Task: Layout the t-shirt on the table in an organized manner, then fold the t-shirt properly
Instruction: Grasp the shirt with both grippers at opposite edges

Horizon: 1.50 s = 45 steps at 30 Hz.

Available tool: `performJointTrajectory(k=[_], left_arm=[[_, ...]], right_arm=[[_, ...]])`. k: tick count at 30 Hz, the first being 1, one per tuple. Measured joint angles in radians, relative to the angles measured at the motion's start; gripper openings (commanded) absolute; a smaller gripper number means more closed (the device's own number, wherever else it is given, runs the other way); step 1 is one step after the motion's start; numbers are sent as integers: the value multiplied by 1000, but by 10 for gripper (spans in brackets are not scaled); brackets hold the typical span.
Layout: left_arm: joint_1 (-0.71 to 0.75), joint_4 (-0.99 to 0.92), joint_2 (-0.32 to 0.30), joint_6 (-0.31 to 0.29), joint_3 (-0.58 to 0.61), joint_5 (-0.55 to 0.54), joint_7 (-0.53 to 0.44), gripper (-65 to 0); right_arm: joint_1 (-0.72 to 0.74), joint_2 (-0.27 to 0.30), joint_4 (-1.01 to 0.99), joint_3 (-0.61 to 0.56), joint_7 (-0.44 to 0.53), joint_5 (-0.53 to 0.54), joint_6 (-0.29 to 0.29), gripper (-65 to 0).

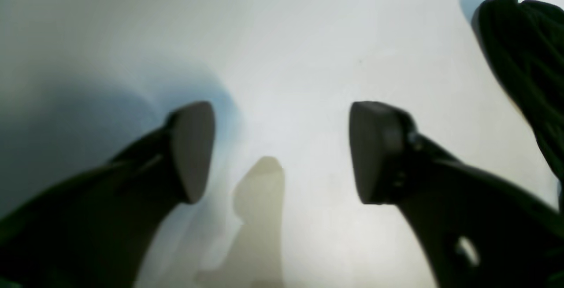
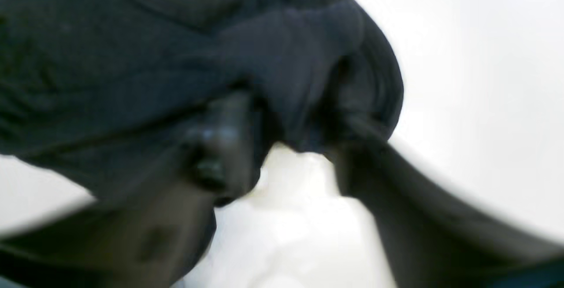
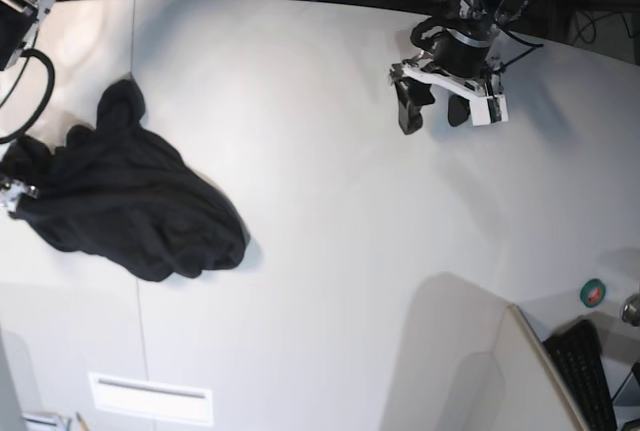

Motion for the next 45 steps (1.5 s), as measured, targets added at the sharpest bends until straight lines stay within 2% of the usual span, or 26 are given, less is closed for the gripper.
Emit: performJointTrajectory(k=[2,4,7,9,12,13,15,18,19,21,23,27,29,30,33,36,38,40,45], left_arm=[[-1,-3,0,0,0,0,0,-142],[-3,-8,0,-1,-2,0,-2,-145],[-9,-25,-3,-3,-2,0,-1,-145],[-16,-29,-5,5,-2,-1,1,-145],[-32,-32,-2,-3,0,0,-1,-145],[-37,-31,-1,-2,0,0,-1,-145],[-39,-30,0,-3,0,-1,-2,-145],[-34,-31,-3,-2,0,0,0,-148],[-34,-31,-5,-1,-1,0,-2,-150],[-32,-32,-5,3,-1,-2,1,-151],[-33,-32,-1,1,0,0,1,-153],[-29,-32,-9,2,-3,-1,3,-153],[-26,-32,-8,1,-2,-1,0,-155],[-26,-32,-11,1,-2,0,1,-155],[-29,-32,-25,-2,-4,0,3,-155],[-26,-32,-39,-10,-71,0,3,-155],[-26,-32,-44,5,-125,-1,1,-155],[-25,-32,-49,4,-162,-3,0,-151],[3,-33,-42,0,-209,-4,5,-148]], right_arm=[[-54,-24,88,42,5,-8,-6,-275],[-134,-79,220,40,5,-27,-14,-281],[-228,-172,316,-53,3,-7,-11,-281],[-237,-212,315,-108,-11,2,-22,-281],[-227,-207,288,-170,37,-14,-118,-284],[-233,-193,286,-210,71,-23,-122,-297],[-244,-172,286,-311,166,-23,-124,-380],[-196,-135,268,-474,246,1,-107,-620],[-154,-116,248,-521,261,4,-105,-650],[-51,-82,157,-578,269,3,-107,-650],[69,-71,0,-593,291,0,-122,-650],[239,-87,-406,-607,296,-3,-124,-650],[272,-92,-527,-679,332,-12,-125,-650],[277,-94,-541,-719,377,-6,-127,-650],[290,-119,-537,-877,410,-18,-141,-650],[284,-204,-523,-972,421,-5,-132,-650],[259,-269,-500,-1005,415,2,-125,-650],[229,-306,-463,-1043,401,8,-108,-650],[179,-300,-285,-1110,364,-7,-127,-650]])
